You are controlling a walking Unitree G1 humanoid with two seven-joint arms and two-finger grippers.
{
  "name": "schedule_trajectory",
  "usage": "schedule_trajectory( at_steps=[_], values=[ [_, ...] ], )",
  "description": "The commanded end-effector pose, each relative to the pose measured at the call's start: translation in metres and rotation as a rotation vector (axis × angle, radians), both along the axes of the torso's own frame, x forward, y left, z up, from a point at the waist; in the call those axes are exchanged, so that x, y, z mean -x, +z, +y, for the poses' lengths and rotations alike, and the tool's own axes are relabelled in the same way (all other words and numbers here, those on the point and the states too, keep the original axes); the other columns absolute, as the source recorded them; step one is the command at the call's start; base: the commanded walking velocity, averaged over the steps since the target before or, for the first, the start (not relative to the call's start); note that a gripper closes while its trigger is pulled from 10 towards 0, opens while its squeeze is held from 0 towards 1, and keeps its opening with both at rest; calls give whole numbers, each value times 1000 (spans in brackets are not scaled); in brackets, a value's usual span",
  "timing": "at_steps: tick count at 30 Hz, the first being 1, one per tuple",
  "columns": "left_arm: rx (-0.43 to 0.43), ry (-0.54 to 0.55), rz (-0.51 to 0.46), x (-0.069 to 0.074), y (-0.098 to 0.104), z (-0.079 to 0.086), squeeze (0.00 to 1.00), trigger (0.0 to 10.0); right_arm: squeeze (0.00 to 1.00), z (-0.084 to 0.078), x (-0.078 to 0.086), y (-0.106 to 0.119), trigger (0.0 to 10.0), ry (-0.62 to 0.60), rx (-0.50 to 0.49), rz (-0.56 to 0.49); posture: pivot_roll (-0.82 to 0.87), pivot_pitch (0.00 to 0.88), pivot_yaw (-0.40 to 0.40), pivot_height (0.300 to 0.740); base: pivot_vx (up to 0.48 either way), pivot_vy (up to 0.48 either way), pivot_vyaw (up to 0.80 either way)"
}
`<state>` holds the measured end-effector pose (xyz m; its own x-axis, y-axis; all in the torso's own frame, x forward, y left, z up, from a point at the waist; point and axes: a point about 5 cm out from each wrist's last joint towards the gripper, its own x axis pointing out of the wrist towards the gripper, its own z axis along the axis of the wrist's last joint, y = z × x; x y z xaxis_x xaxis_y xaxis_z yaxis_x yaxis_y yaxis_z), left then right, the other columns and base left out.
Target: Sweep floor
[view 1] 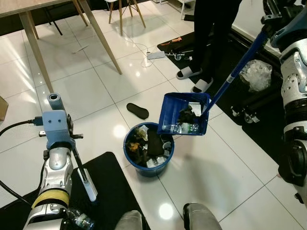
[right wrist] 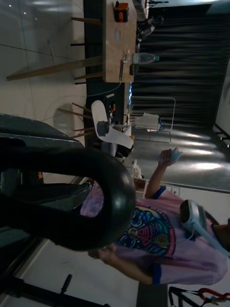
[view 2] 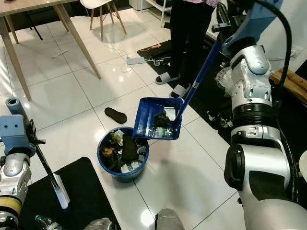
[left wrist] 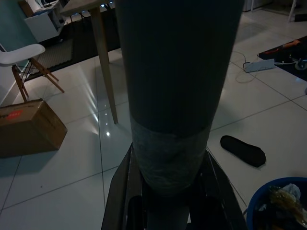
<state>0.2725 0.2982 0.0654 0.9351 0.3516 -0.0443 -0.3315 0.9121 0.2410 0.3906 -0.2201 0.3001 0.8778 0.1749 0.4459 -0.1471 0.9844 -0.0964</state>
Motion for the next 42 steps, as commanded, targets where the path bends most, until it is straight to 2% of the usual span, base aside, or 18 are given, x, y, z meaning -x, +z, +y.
schedule_trajectory(
  at_steps=[1, 5, 8, 11, 12, 21, 29, 37, 42],
  values=[
    [-9, 12, -19, -3, 4, -1, 0, 10000, 0, 5, 4, 22, 10000, 6, 12, -104, 19, 0, 7, 740, 0, 0, 0],
    [-9, 18, -19, -2, 3, -2, 0, 10000, 0, 13, 3, 22, 10000, 33, 12, -116, 18, 0, 7, 740, 0, 0, 0],
    [-2, 29, -21, -2, 3, -1, 0, 10000, 0, 33, 5, 21, 10000, 128, 55, -127, 16, 0, 7, 740, 0, 0, 0],
    [-2, 31, -22, -2, 3, -1, 0, 10000, 0, 38, 6, 21, 10000, 147, 64, -129, 16, 0, 6, 740, 0, 0, 0],
    [-3, 32, -23, -2, 3, -1, 0, 10000, 0, 45, 7, 20, 10000, 178, 81, -134, 17, 0, 6, 740, 0, 0, 0],
    [-6, 30, -27, -3, 4, -1, 0, 10000, 0, 66, 13, 22, 10000, 295, 120, -160, 18, 0, 2, 740, 0, 0, 0],
    [-4, 33, -29, -2, 3, -1, 0, 10000, 0, 79, 19, 27, 10000, 381, 157, -181, 19, 0, -3, 740, 0, 0, 0],
    [-2, 37, -30, -1, 3, 0, 0, 10000, 0, 85, 23, 29, 10000, 423, 178, -190, 19, 0, -2, 740, 0, 0, 0],
    [0, 33, -31, -2, 4, -1, 0, 10000, 0, 94, 28, 28, 10000, 485, 238, -192, 16, 0, -1, 740, 0, 0, 0]
  ],
)
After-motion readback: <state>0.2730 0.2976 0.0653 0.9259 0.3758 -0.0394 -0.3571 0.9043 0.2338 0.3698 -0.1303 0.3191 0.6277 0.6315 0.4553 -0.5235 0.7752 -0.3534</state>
